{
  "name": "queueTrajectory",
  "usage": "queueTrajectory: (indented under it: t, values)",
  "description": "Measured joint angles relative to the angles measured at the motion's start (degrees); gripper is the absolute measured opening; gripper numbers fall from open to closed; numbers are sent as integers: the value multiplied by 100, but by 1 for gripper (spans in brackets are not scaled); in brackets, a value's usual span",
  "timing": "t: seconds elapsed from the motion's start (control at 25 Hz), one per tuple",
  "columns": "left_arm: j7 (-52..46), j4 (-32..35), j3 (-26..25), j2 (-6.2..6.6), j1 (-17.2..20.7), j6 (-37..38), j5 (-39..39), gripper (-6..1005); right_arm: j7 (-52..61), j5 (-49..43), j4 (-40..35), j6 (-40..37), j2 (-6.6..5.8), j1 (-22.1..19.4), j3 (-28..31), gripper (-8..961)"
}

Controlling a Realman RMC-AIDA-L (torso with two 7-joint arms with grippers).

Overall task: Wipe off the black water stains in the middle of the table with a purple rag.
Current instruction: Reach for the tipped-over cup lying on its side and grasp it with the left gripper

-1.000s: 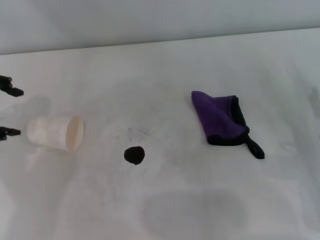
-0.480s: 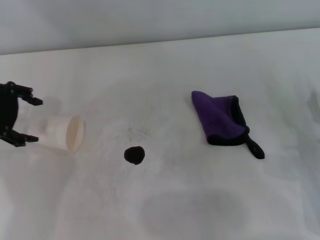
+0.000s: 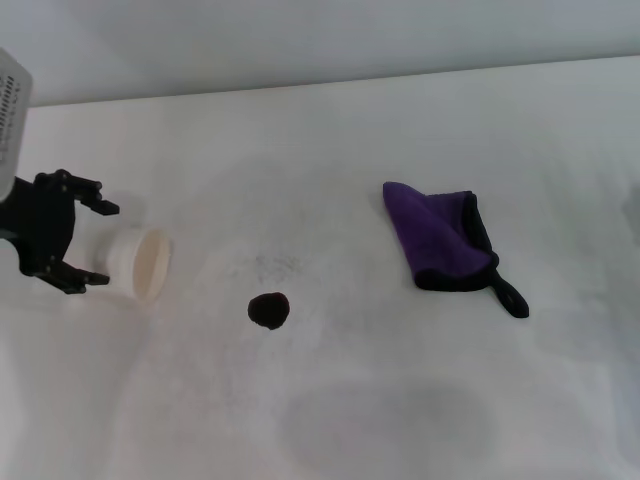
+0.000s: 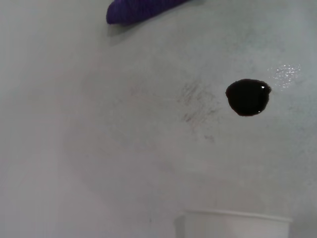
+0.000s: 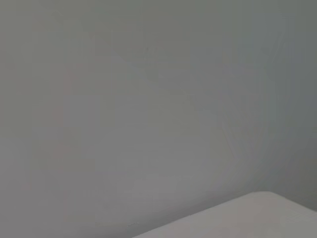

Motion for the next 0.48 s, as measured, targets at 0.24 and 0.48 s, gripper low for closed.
queueTrajectory:
  t: [0.24, 0.48]
  values:
    - [-204, 360, 0, 0, 59, -432, 1, 860, 0, 0, -110, -189, -2, 2, 71, 847]
    - [-253, 637, -3, 3, 162, -643, -40, 859, 0, 0, -209, -205, -3, -6, 73, 844]
